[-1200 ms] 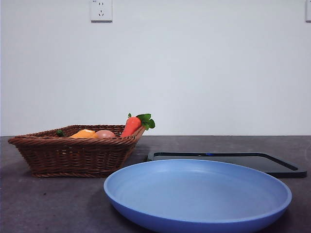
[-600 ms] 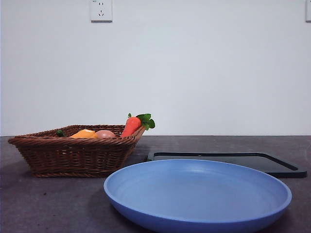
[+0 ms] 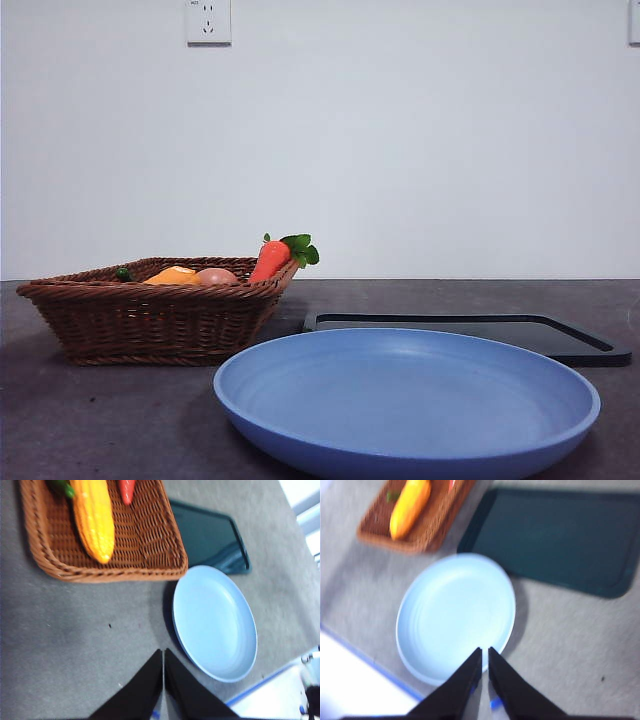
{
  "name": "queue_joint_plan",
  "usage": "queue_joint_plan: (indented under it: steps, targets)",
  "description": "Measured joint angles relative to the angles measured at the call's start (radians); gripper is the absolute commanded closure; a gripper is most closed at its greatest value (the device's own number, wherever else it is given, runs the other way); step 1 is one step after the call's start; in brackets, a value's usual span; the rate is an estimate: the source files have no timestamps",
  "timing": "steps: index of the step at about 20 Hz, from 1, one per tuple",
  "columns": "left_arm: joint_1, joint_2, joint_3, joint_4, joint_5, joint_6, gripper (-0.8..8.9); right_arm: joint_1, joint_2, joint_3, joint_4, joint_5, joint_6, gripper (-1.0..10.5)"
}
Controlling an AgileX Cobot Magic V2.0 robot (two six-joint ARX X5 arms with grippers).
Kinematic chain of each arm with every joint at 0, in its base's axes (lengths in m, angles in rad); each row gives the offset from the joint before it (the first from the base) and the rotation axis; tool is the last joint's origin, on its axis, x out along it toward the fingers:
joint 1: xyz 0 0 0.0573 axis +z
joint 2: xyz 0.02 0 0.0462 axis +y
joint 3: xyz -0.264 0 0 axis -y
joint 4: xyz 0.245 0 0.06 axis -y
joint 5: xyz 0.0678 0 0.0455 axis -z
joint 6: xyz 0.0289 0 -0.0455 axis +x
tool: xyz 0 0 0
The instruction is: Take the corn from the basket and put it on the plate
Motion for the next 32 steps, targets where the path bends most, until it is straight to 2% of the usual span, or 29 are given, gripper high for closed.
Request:
queue_joint_plan:
  steps: [3,5,7,8,12,17,23,28,32]
  targets:
    - [-0.013,0.020,0.002,0.002,0.001,0.019,7.93,0.025,0.025,0.000,-0.003,0.001,-0.015,9.4]
    - [-0.015,0.027,0.002,0.003,0.001,0.021,6.37,0.037,0.038,0.000,-0.002,0.001,-0.024,8.7]
    - [-0.015,0.030,0.002,0.004,0.001,0.021,4.42,0.037,0.039,0.000,0.003,0.001,-0.024,6.9]
    - [-0.016,0.030,0.002,0.004,0.001,0.021,4.11,0.037,0.039,0.000,0.003,0.002,-0.021,6.3]
    - [-0.018,0.030,0.002,0.005,0.002,0.021,4.11,0.037,0.067,0.000,0.011,0.002,-0.004,6.2]
    - [-0.018,0.030,0.003,0.025,0.002,0.018,4.11,0.046,0.204,0.001,0.090,0.003,0.013,6.3]
    - [-0.018,0.030,0.003,0.036,0.002,0.017,4.11,0.136,0.440,0.001,0.212,0.004,0.023,6.3]
    - [-0.018,0.030,0.003,0.037,0.002,0.017,4.11,0.208,0.640,0.001,0.303,0.069,0.028,6.3]
    - [-0.018,0.030,0.003,0.037,0.002,0.017,4.11,0.235,0.753,0.001,0.373,0.077,0.028,6.3]
